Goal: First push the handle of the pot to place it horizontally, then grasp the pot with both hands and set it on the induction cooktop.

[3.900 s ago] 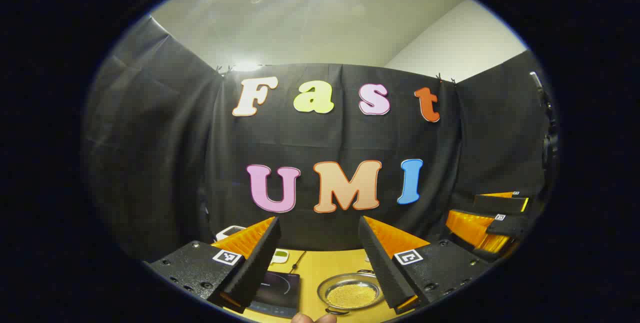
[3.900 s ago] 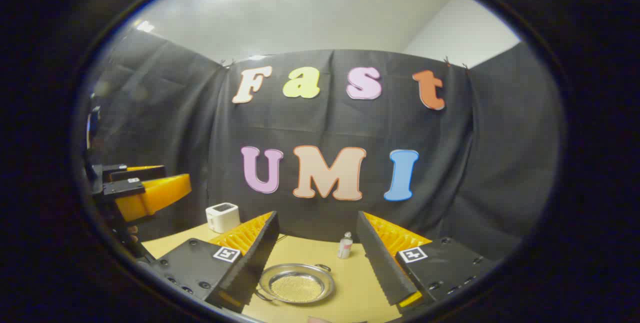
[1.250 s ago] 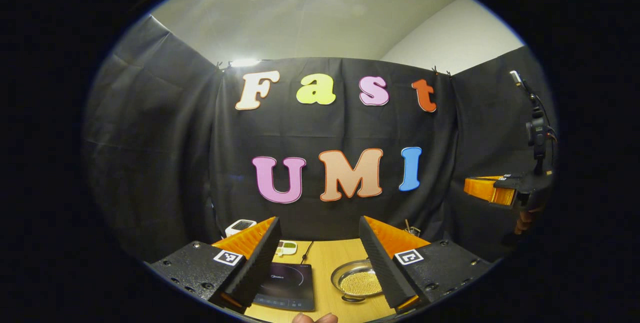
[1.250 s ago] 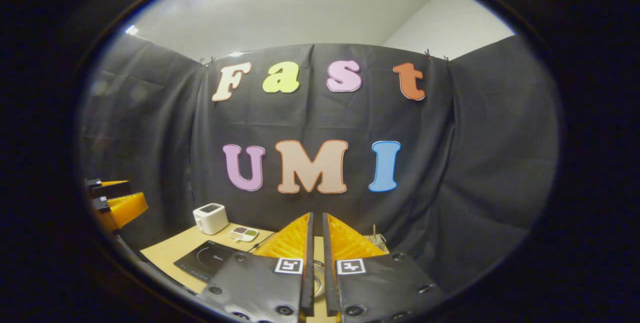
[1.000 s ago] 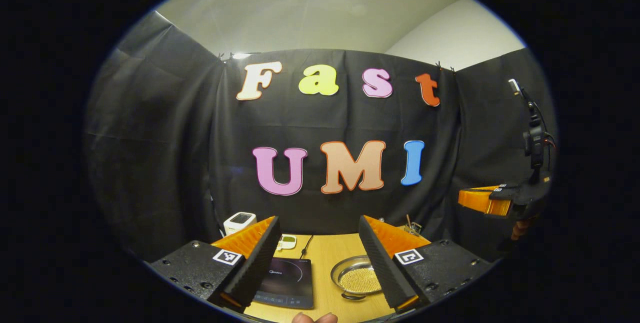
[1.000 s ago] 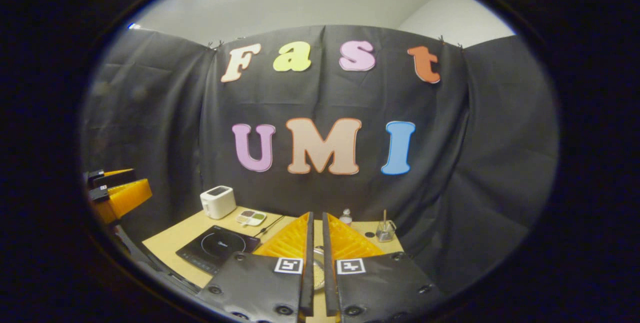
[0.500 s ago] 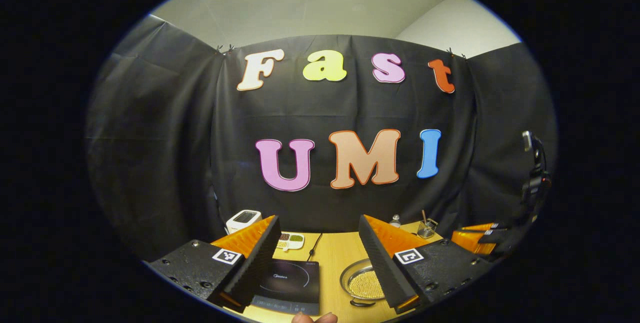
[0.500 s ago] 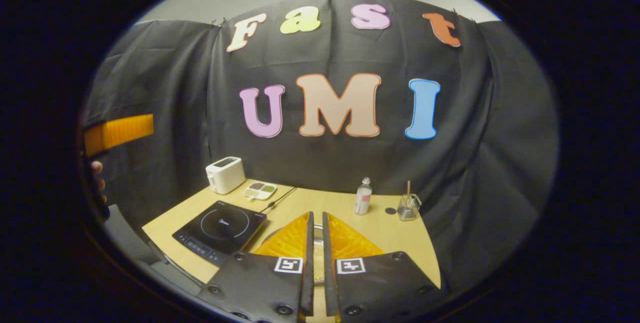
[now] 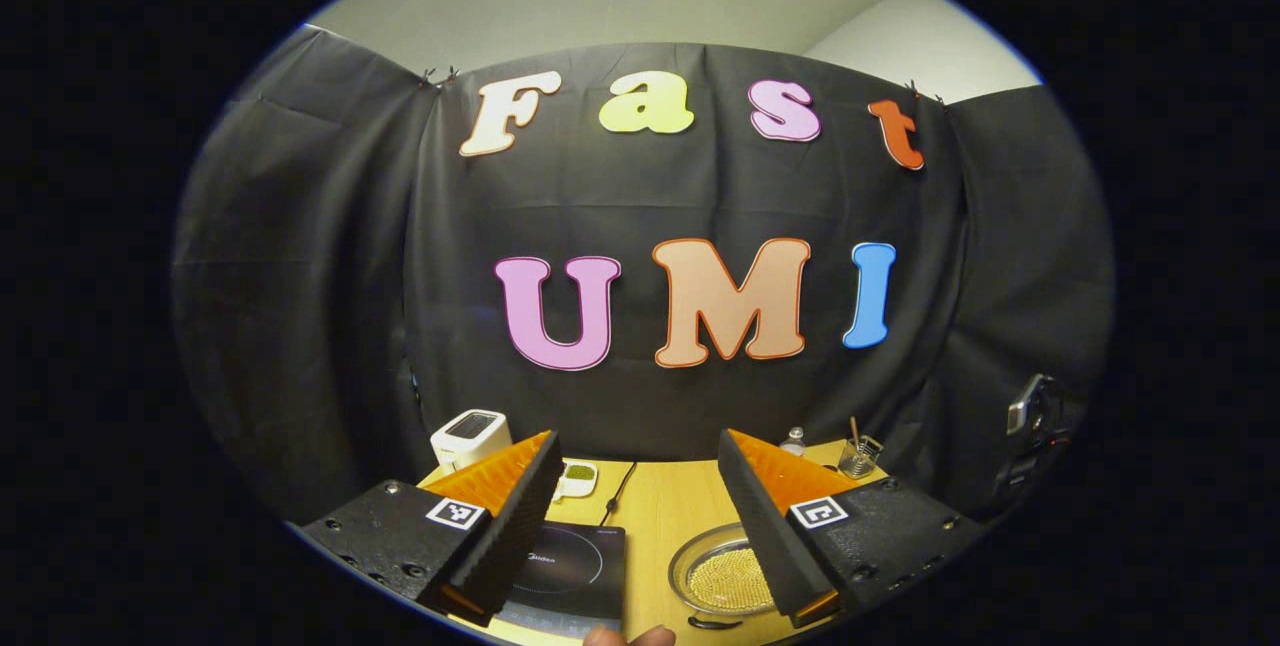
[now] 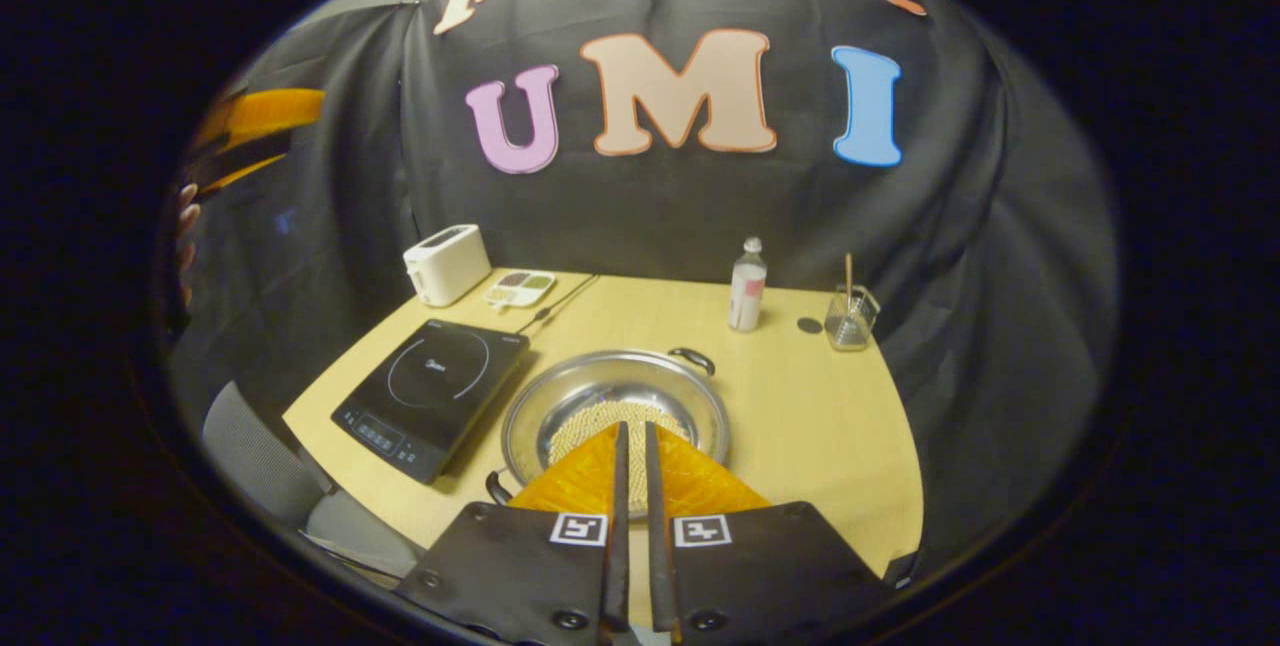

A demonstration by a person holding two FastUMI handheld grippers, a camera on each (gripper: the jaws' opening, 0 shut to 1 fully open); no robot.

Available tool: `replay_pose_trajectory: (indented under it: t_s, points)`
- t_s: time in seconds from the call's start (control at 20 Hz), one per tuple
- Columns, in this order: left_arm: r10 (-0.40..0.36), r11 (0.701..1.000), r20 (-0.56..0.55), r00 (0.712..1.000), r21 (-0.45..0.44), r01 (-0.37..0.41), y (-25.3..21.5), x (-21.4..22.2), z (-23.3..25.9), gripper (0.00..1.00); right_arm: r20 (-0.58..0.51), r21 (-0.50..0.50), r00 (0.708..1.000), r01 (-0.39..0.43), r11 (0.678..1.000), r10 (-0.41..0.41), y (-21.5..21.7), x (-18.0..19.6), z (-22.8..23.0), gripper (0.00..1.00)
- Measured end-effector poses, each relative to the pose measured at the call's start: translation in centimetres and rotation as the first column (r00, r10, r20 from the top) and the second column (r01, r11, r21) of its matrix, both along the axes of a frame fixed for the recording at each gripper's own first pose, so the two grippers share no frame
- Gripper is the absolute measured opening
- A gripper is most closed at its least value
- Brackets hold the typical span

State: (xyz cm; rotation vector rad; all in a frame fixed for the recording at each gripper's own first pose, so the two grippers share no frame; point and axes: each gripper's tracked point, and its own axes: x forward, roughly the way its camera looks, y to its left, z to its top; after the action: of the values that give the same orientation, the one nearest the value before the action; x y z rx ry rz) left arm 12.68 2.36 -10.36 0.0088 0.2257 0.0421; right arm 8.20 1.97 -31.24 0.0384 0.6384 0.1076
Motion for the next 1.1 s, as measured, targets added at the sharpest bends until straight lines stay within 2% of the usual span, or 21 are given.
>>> replay_pose_trajectory:
  t_s: [0.25,0.35,0.4,0.45,0.6,0.65,0.7,0.75,0.8,0.95,1.1]
  points:
    - [-0.072,0.997,0.029,0.997,0.039,0.071,1.8,2.3,-0.4,0.95,-0.165,0.071,0.983,0.09,0.993,-0.077,1.9,-1.8,-4.6,0.1]
    - [-0.111,0.993,0.04,0.993,0.039,0.11,2.6,3.2,-0.9,0.95,-0.231,0.068,0.967,0.127,0.99,-0.108,3.2,-2.1,-6.4,0.01]
    - [-0.134,0.991,0.05,0.99,0.031,0.133,2.9,3.7,-1.2,0.95,-0.258,0.067,0.958,0.145,0.987,-0.124,3.9,-2.4,-7.2,0.0]
    - [-0.152,0.988,0.053,0.987,0.029,0.151,3.3,4.2,-1.4,0.95,-0.287,0.072,0.948,0.166,0.984,-0.139,4.7,-2.7,-8.1,0.05]
    - [-0.213,0.977,0.062,0.975,0.026,0.212,4.7,5.1,-2.5,0.93,-0.377,0.093,0.904,0.256,0.962,-0.204,6.4,-3.5,-10.3,0.05]
    - [-0.234,0.972,0.067,0.97,0.02,0.233,5.0,5.3,-2.9,0.93,-0.4,0.088,0.888,0.283,0.955,-0.226,6.9,-3.7,-11.3,0.05]
    - [-0.253,0.967,0.071,0.965,0.014,0.253,5.5,5.5,-3.2,0.94,-0.425,0.073,0.872,0.3,0.951,-0.243,7.3,-4.0,-12.0,0.0]
    - [-0.269,0.963,0.075,0.96,0.006,0.269,5.9,5.7,-3.7,0.95,-0.448,0.051,0.857,0.311,0.949,-0.256,7.7,-4.5,-13.1,0.0]
    - [-0.287,0.957,0.08,0.954,-0.007,0.289,6.1,5.8,-4.1,0.95,-0.467,0.031,0.843,0.316,0.948,-0.266,8.2,-4.7,-13.9,0.05]
    - [-0.324,0.944,0.06,0.944,-0.043,0.326,6.9,5.9,-6.1,0.94,-0.518,-0.037,0.802,0.326,0.945,-0.298,8.6,-6.0,-16.2,0.05]
    - [-0.329,0.941,0.057,0.942,-0.067,0.333,8.1,5.8,-7.2,0.95,-0.541,-0.069,0.779,0.337,0.939,-0.319,8.8,-6.5,-17.5,0.05]
